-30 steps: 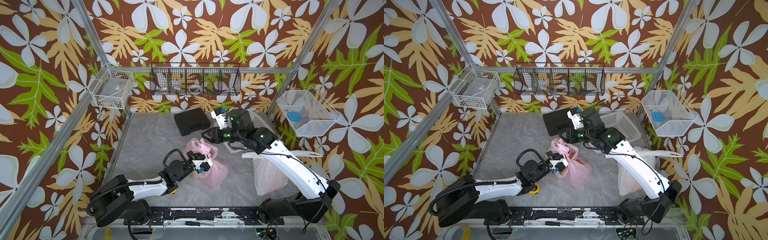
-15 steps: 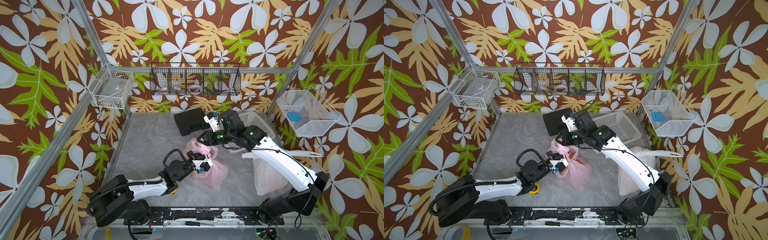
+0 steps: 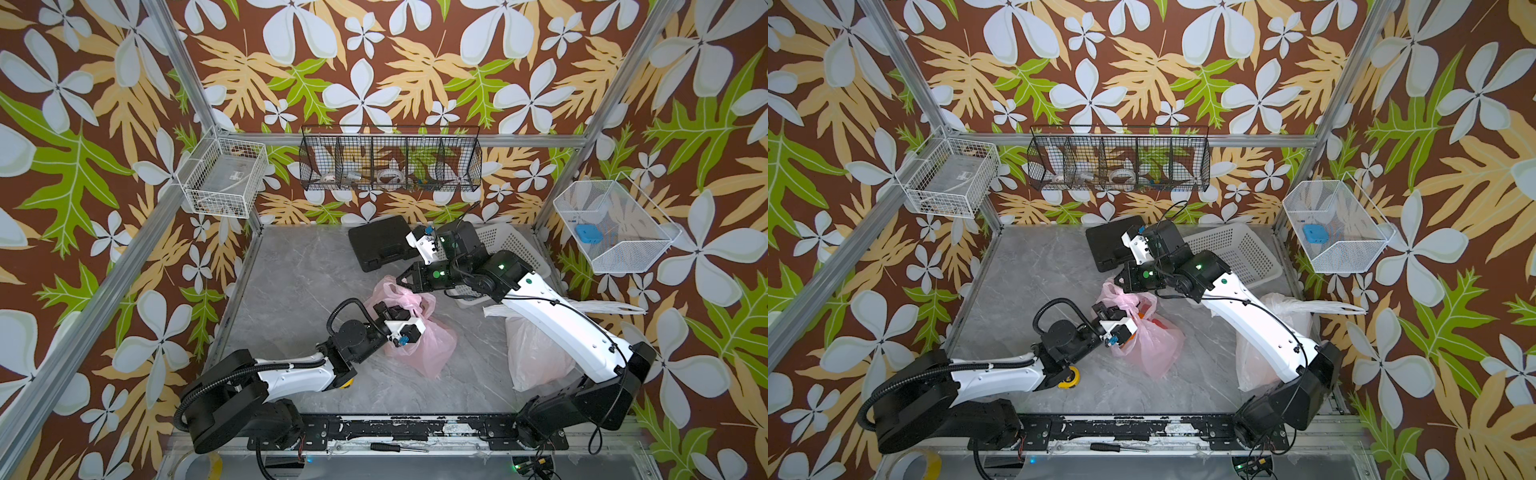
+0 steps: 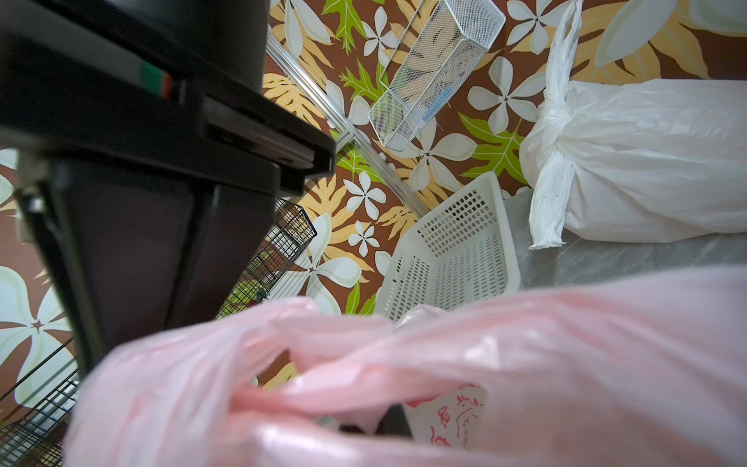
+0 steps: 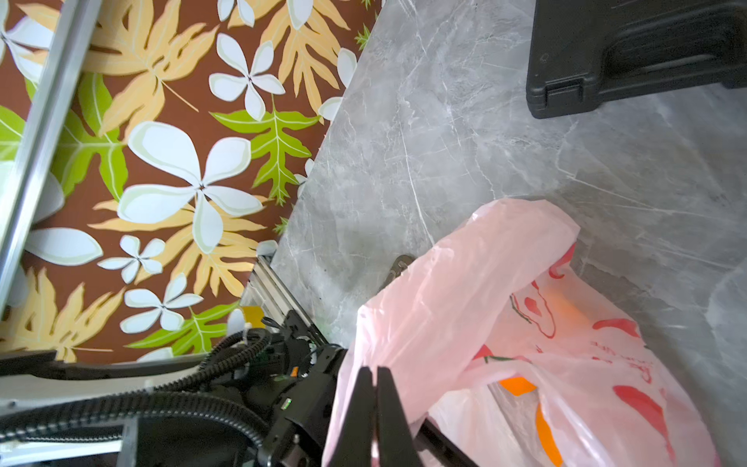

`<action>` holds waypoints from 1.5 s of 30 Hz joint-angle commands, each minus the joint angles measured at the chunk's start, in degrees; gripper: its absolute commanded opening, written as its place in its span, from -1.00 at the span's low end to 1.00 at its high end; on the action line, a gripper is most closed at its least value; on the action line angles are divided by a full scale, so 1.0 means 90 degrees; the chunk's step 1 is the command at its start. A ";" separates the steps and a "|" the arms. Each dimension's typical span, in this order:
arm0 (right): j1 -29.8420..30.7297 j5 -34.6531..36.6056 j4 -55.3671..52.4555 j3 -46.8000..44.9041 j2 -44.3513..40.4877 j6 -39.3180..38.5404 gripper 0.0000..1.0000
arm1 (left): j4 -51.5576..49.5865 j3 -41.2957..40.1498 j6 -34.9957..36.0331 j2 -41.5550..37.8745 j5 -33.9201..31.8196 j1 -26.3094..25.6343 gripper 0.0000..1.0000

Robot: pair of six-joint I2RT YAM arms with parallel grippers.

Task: Place the oranges into plastic bags & tie knots
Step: Tie the plastic bag at the center of the board.

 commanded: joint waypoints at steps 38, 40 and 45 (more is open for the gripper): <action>-0.0593 0.4404 0.2444 -0.2053 -0.1228 -0.0939 -1.00 | -0.7748 0.2890 -0.7263 -0.1969 0.0871 0.0492 -1.00; -0.0693 0.4434 0.2398 -0.2087 -0.1253 -0.0962 -1.00 | -0.7690 0.2718 -0.7317 -0.2110 0.0937 0.0582 -1.00; -0.0846 0.4559 0.2367 -0.2133 -0.1302 -0.1047 -1.00 | -0.7645 0.2280 -0.7398 -0.2522 0.0931 0.0900 -1.00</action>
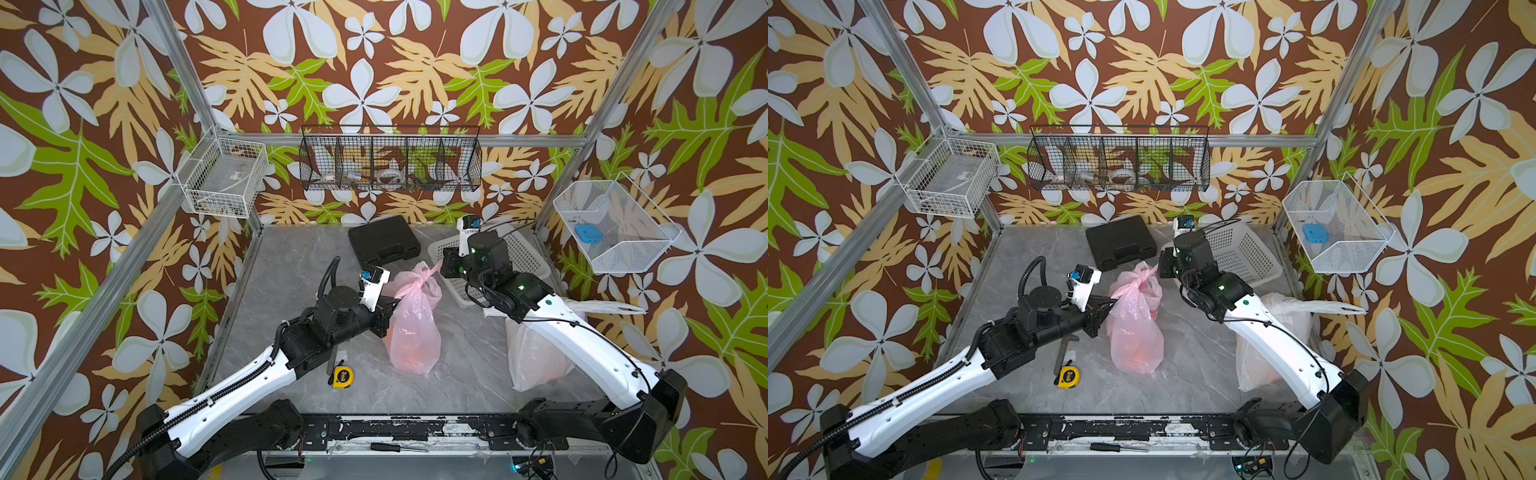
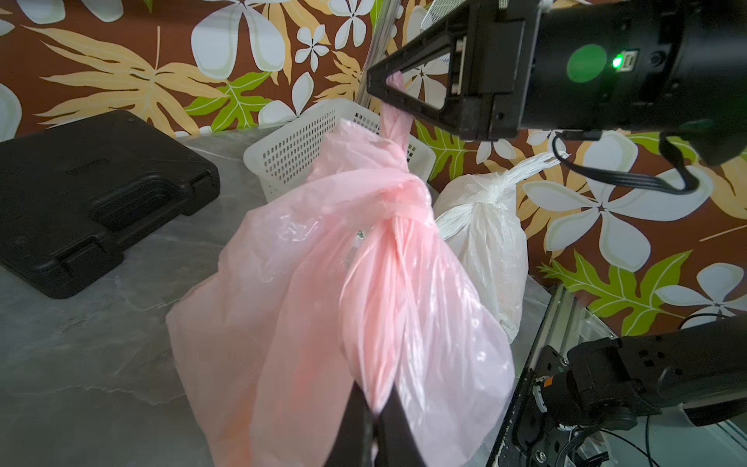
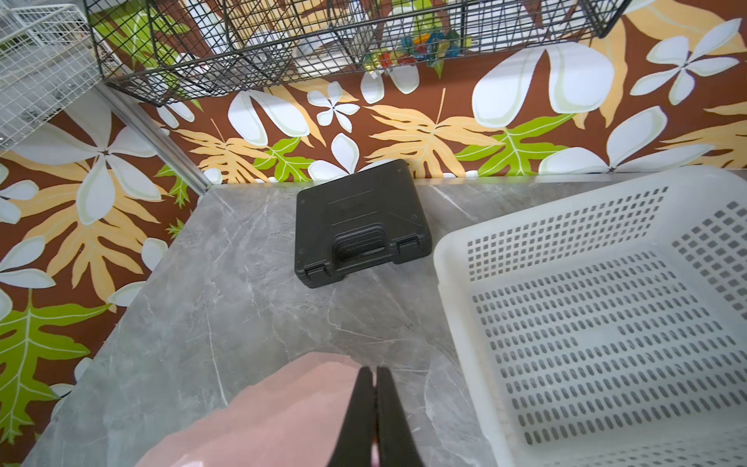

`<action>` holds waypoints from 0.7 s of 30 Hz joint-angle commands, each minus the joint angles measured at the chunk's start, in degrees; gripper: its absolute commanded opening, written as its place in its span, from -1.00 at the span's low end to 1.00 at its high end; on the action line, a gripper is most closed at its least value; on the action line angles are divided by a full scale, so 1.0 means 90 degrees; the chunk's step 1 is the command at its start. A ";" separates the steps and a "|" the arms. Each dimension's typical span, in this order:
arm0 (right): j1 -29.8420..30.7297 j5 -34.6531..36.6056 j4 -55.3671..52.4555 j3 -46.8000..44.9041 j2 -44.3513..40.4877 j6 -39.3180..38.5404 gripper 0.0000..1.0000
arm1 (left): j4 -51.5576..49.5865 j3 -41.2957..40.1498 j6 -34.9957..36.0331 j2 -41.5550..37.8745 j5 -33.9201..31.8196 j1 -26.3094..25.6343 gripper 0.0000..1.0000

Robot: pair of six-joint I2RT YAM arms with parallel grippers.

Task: Place the oranges into plastic bags & tie knots
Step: Tie the plastic bag at the center of the board.

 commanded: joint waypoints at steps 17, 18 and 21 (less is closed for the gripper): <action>-0.1242 0.0551 0.0122 -0.0570 -0.0002 -0.0402 -1.00 | 0.0056 -0.2025 -0.1303 -0.1806 0.0529 0.2553 -1.00; -0.1246 0.0639 0.0105 -0.0585 0.0025 -0.0417 -1.00 | -0.0041 -0.2067 -0.1351 -0.1874 0.0469 0.2730 -1.00; -0.1247 0.0663 0.0119 -0.0653 0.0057 -0.0388 -1.00 | -0.0016 -0.2227 -0.1432 -0.2054 0.0625 0.3184 -1.00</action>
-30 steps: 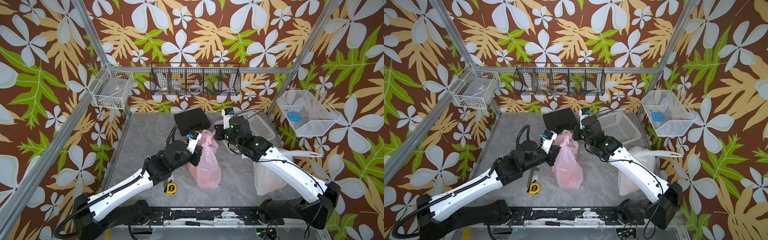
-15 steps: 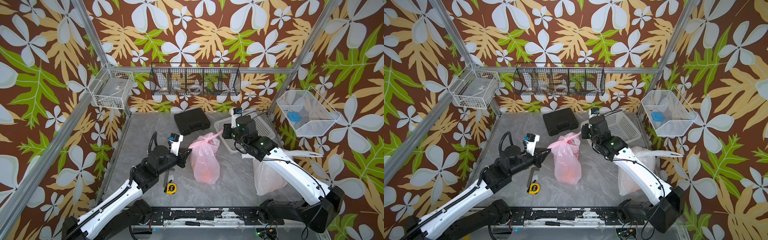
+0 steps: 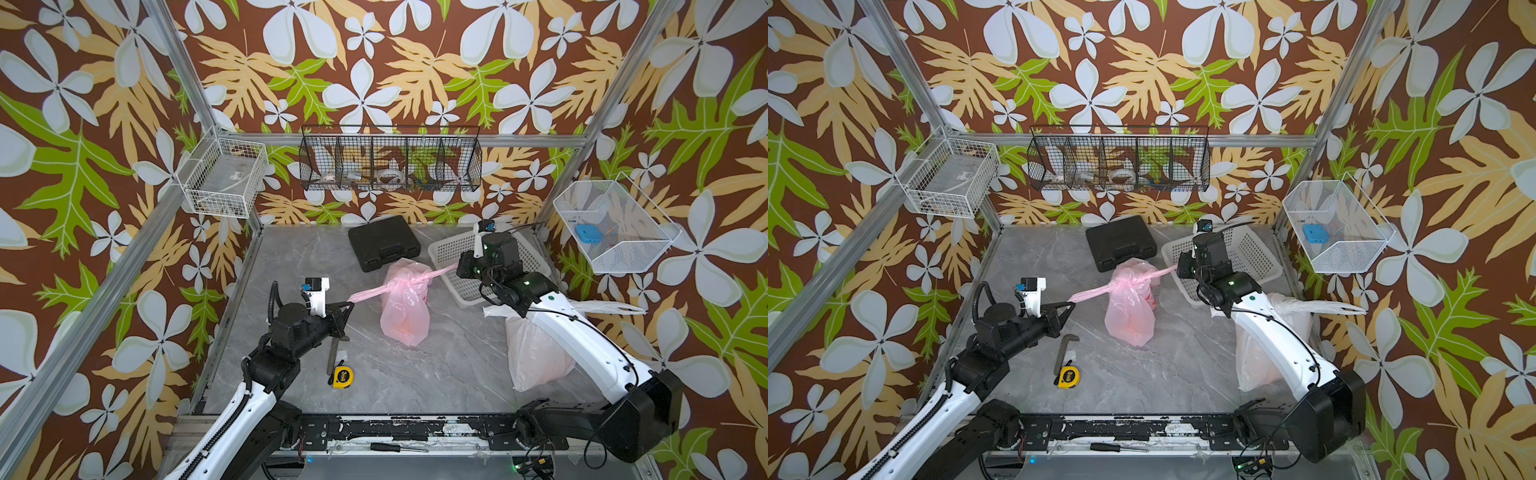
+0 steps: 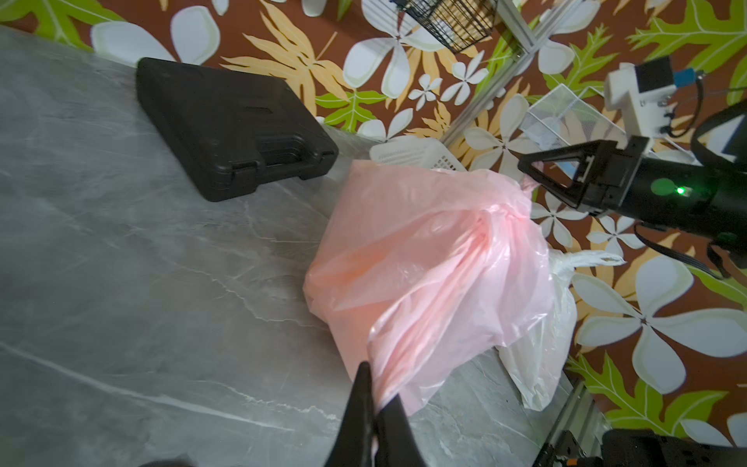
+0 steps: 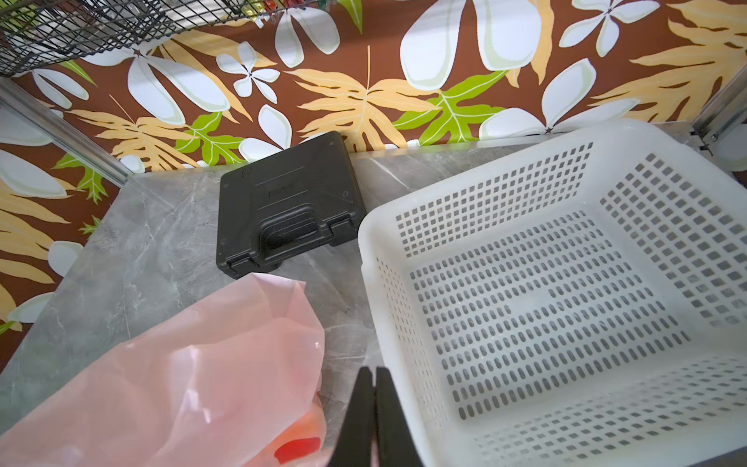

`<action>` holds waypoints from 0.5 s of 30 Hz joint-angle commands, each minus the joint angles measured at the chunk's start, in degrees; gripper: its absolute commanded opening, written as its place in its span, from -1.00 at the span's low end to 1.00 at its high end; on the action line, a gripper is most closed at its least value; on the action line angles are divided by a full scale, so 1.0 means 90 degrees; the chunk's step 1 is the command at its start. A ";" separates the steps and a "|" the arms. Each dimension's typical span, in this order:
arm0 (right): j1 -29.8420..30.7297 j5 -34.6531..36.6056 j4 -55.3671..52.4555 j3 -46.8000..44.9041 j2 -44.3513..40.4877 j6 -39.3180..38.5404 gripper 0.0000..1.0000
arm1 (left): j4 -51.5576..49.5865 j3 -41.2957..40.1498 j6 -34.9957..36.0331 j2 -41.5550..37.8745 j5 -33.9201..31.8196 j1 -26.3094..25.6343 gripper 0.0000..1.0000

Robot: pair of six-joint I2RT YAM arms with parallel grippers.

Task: Place the oranges into plastic bags & tie knots
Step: Tie the plastic bag at the center of the board.

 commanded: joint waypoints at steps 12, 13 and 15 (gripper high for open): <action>-0.0311 0.2281 0.3358 -0.2969 -0.2189 -0.1006 0.99 | 0.1808 -0.0697 0.1140 -0.0224 -0.4125 0.0253 1.00; -0.0423 0.2412 0.3589 -0.3335 -0.2380 -0.1114 0.99 | 0.2183 -0.0934 0.1368 -0.0185 -0.4525 0.0256 1.00; -0.0566 0.3232 0.4304 -0.4252 -0.2707 -0.1326 0.99 | 0.3346 -0.1643 0.2117 -0.0113 -0.4948 0.0258 1.00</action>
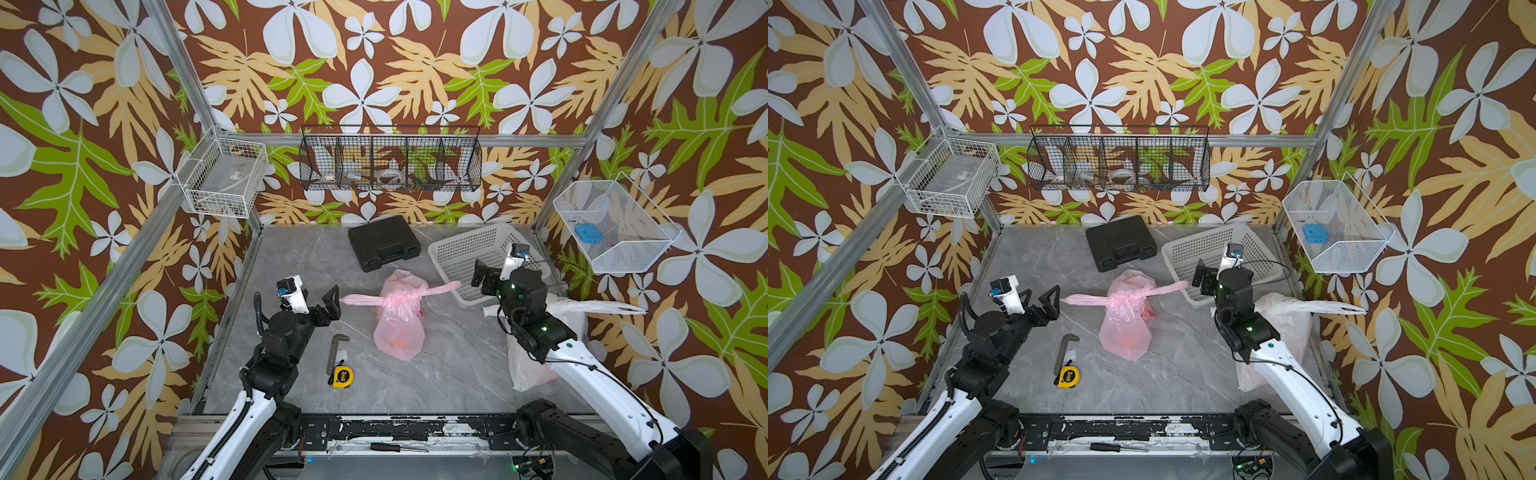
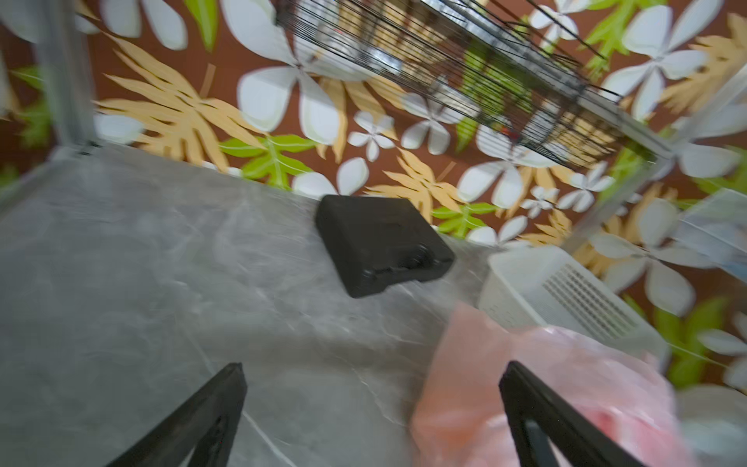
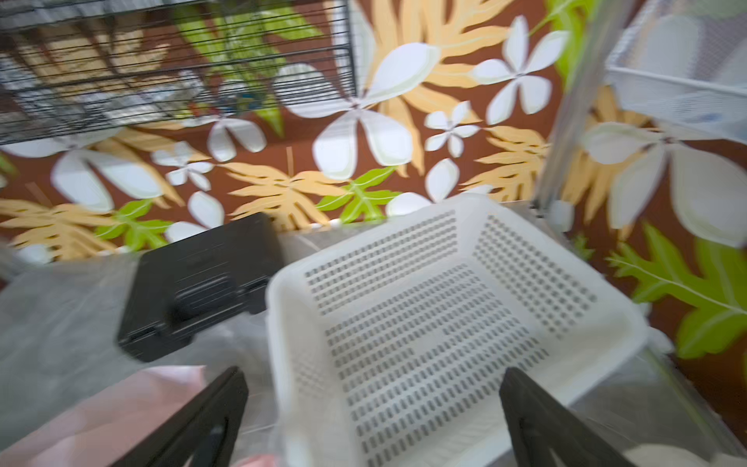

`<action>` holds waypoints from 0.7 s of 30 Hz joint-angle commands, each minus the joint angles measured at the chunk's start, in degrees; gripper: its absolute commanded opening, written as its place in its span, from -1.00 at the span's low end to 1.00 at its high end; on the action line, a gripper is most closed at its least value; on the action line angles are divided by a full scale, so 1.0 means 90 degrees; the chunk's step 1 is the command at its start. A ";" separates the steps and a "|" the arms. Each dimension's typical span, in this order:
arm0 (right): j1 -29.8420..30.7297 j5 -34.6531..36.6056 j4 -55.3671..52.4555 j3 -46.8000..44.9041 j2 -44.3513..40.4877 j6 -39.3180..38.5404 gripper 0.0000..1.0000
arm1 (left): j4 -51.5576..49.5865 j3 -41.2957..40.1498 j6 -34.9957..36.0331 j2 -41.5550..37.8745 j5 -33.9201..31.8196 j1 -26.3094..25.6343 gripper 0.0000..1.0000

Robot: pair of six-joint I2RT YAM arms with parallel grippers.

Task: Place the oranges into plastic bags & tie knots
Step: Tie the plastic bag at the center of the board, then reset both arms

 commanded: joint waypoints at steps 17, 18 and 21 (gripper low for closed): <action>-0.1662 -0.0920 0.6591 -0.3150 0.2568 -0.1237 0.99 | 0.6755 -0.1441 0.2138 0.4261 -0.0828 0.0779 1.00; -0.1663 -0.0941 0.7215 -0.3285 0.3049 -0.1243 0.99 | 0.7120 -0.1649 0.1953 0.4442 -0.0360 0.1078 1.00; -0.1635 -0.0804 0.6687 -0.2786 0.3354 -0.1239 0.99 | 0.6686 -0.1491 0.1637 0.4399 -0.0075 0.1389 1.00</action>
